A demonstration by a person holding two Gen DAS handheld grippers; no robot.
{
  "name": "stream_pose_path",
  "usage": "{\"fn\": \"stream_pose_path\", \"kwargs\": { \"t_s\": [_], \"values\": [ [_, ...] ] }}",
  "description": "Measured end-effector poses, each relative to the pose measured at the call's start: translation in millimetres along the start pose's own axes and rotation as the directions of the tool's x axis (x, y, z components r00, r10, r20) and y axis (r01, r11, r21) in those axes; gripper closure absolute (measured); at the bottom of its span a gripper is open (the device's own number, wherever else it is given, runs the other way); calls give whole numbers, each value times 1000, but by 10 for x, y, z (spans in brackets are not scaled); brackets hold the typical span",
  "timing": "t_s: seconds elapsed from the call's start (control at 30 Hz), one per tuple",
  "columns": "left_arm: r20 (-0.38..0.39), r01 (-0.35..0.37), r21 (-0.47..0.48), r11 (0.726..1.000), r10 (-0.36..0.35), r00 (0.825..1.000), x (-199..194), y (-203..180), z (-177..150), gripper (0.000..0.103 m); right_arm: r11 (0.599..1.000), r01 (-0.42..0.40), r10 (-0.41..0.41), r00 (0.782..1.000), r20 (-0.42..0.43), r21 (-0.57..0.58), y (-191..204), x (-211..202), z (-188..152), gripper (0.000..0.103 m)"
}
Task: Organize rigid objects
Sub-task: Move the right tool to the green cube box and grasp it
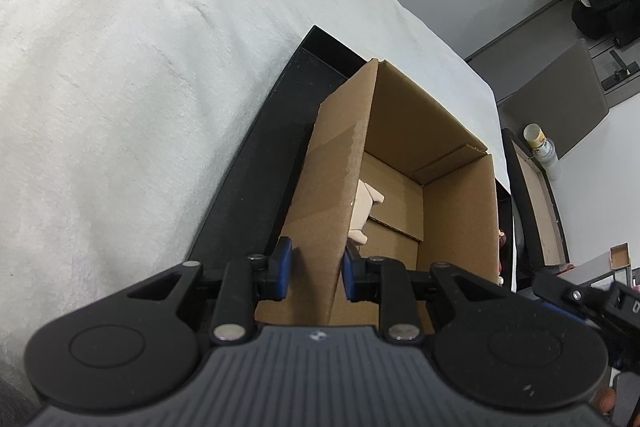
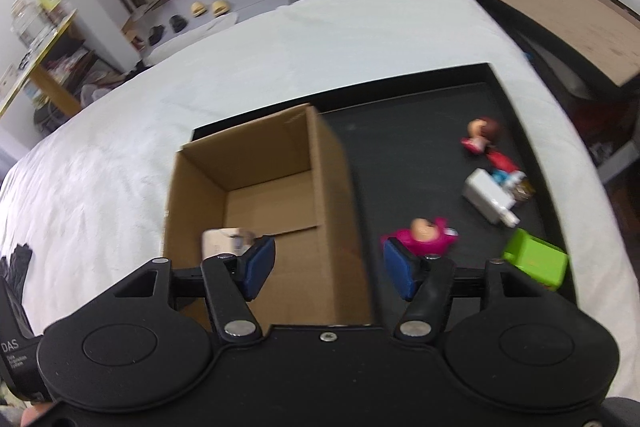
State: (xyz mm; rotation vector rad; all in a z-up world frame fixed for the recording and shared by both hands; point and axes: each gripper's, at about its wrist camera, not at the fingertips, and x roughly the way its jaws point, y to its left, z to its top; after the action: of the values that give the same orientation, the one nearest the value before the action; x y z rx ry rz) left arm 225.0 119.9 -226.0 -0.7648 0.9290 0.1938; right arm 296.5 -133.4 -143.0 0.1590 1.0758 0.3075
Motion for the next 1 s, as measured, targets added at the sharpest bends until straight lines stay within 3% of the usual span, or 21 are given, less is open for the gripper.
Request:
{"fn": "stream_pose_path", "kwargs": {
  "t_s": [0.57,0.67,1.0],
  "values": [
    [24,-56,6,998,56,998,-8,-104,-34,81,978,86,-82,996,-26,190,-910,-188,6,35],
    [26,-59,9,998,58,998,0,-100,-40,81,975,106,-104,994,-21,195,-1013,-213,12,22],
    [26,-58,9,998,58,998,-6,-110,-41,81,941,160,-160,987,-25,300,-1451,-4,-57,22]
  ]
}}
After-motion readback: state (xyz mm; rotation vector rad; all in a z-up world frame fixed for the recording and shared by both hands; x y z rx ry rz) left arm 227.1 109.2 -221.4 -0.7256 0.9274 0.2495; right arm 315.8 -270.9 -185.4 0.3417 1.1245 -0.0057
